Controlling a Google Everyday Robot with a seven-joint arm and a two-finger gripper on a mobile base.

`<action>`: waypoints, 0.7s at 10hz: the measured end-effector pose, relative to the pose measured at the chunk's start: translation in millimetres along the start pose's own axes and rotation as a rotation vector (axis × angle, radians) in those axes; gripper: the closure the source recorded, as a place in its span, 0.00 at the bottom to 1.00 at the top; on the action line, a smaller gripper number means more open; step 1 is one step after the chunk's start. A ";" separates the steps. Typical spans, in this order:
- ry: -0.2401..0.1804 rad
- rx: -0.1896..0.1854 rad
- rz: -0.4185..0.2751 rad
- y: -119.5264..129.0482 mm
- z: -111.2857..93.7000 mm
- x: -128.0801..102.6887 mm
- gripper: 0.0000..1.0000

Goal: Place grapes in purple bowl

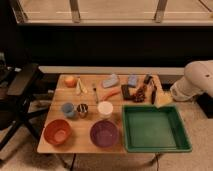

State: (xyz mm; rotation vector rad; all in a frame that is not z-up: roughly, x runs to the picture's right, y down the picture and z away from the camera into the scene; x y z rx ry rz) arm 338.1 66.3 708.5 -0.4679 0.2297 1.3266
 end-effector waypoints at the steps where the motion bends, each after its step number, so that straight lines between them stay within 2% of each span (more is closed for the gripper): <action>1: -0.027 -0.017 0.038 4.5 -8.6 -6.3 0.20; 3: -0.082 -0.068 0.163 13.7 -25.6 -28.0 0.20; 5: -0.145 -0.106 0.286 25.7 -28.9 -51.1 0.20; 6: -0.166 -0.115 0.405 26.7 -23.6 -57.1 0.20; 7: -0.172 -0.124 0.491 29.8 -21.3 -62.5 0.20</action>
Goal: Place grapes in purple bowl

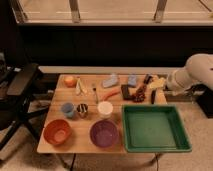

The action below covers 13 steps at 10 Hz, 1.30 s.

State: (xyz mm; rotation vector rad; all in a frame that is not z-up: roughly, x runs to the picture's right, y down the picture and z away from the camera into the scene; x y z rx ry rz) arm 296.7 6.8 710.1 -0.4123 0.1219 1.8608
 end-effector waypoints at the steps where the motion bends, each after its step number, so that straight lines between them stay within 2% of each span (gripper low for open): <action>1: -0.005 -0.005 0.081 5.5 4.6 -2.2 0.20; 3: -0.014 -0.010 0.195 8.2 8.4 -4.3 0.20; 4: -0.012 -0.010 0.206 9.9 9.2 -4.7 0.20; 6: 0.003 -0.024 0.175 9.9 13.3 -4.7 0.20; 8: 0.027 -0.045 0.154 27.2 33.4 -3.3 0.20; 10: 0.049 -0.066 0.136 63.7 65.8 1.5 0.20; 12: 0.055 -0.083 0.114 92.9 94.9 1.4 0.20; 13: 0.042 -0.078 0.096 101.7 112.3 -4.8 0.20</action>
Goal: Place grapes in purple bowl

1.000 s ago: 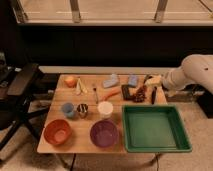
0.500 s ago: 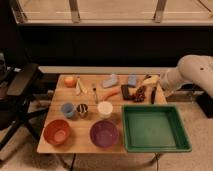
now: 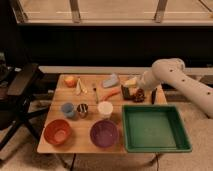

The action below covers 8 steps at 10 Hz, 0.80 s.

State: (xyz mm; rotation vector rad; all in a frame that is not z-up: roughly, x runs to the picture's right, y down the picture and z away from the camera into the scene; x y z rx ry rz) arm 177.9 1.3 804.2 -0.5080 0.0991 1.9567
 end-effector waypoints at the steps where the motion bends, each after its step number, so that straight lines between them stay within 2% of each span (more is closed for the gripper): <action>1: -0.025 0.011 -0.013 5.2 12.8 -10.8 0.20; 4: -0.070 0.042 0.005 2.2 35.1 -48.5 0.20; 8: -0.073 0.044 0.012 -0.2 35.6 -52.7 0.20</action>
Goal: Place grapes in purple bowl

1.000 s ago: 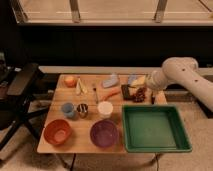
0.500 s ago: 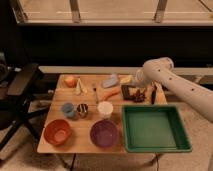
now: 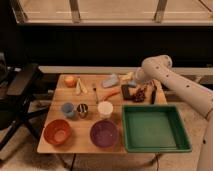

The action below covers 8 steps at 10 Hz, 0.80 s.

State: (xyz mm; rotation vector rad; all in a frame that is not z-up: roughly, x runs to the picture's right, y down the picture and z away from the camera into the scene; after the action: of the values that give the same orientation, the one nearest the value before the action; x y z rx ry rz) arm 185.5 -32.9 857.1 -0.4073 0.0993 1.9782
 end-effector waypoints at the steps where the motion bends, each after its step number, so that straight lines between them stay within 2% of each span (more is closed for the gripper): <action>1: 0.001 0.000 0.002 -0.7 0.4 -0.1 0.20; 4: -0.021 0.018 0.055 -15.5 10.3 -12.2 0.20; 6: -0.077 0.057 0.102 -43.5 15.7 -30.1 0.20; 8: -0.103 0.080 0.136 -56.2 26.0 -37.1 0.20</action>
State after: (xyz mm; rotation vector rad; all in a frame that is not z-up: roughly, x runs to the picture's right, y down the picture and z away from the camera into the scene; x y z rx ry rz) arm 243.6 -34.3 900.0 -0.2517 0.1435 2.1172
